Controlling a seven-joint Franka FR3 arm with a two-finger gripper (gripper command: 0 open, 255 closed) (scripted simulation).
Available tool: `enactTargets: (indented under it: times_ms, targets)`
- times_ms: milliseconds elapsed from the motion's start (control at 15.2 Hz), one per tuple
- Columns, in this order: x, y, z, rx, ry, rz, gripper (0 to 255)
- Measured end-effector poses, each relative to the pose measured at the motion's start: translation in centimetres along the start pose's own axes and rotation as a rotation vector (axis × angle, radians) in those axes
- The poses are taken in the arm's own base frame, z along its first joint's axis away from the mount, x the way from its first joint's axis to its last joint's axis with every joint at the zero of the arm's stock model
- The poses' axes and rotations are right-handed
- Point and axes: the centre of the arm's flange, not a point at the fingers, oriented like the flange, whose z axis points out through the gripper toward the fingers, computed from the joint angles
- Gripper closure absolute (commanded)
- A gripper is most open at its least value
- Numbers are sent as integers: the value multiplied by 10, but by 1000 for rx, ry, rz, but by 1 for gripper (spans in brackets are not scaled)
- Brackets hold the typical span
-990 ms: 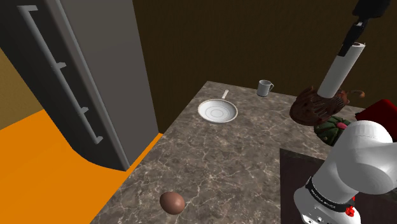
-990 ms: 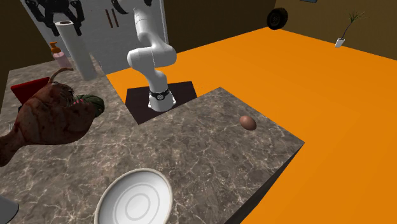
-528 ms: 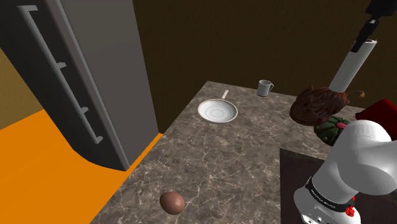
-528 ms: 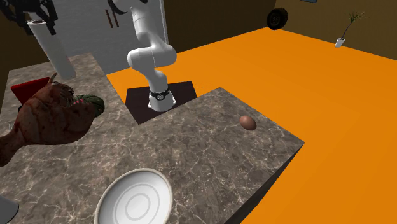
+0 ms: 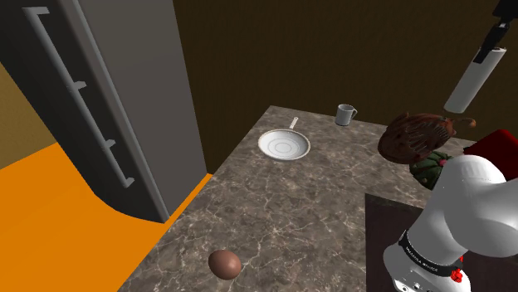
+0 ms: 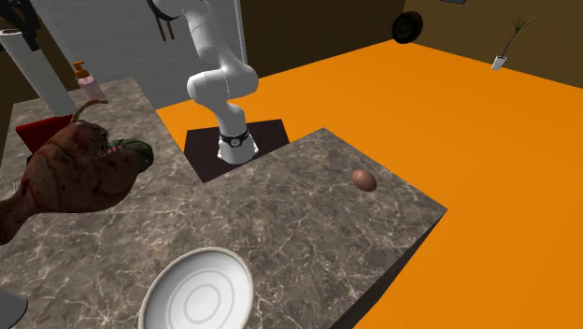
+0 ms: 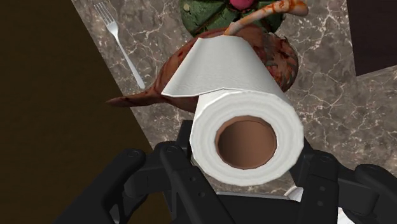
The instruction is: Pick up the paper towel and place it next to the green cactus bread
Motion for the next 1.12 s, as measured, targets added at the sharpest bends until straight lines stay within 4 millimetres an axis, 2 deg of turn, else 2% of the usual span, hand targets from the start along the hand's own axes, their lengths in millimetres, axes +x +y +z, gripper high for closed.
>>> enactTargets:
  times_ms: [990, 1122]
  targets:
    - [-53, 194, 8, 2, 5, 3, 255]
    - [-53, 197, 14, 0, 1, -2, 255]
